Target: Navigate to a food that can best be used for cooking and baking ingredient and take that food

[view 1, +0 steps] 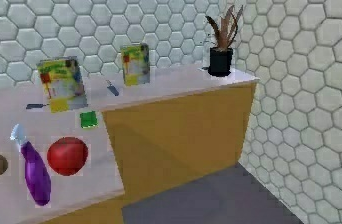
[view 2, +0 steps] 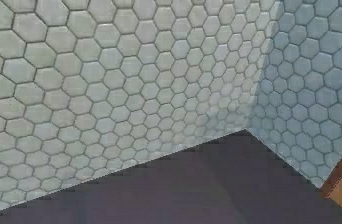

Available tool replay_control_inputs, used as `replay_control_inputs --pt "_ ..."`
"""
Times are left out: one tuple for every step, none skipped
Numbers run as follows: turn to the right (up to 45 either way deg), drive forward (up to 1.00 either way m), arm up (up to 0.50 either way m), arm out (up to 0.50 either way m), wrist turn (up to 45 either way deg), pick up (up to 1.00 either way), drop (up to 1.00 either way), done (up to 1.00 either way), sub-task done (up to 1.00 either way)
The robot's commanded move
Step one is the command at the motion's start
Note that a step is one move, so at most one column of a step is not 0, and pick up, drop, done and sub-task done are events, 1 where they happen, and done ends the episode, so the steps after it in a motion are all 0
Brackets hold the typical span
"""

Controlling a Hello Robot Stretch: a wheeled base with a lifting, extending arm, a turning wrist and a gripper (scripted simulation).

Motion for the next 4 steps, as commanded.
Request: replay_control_inputs --pt "-45.0 0.0 0.0 0.0 0.0 0.0 0.0 0.0 0.0" --pt "-45.0 0.0 0.0 0.0 0.0 0.0 0.0 0.0 0.0" --pt "-42.0 0.0 0.0 0.0 0.0 0.0 0.0 0.0 0.0" --pt "0.0 0.0 0.5 0.0 0.0 0.0 0.0 0.0 0.0"
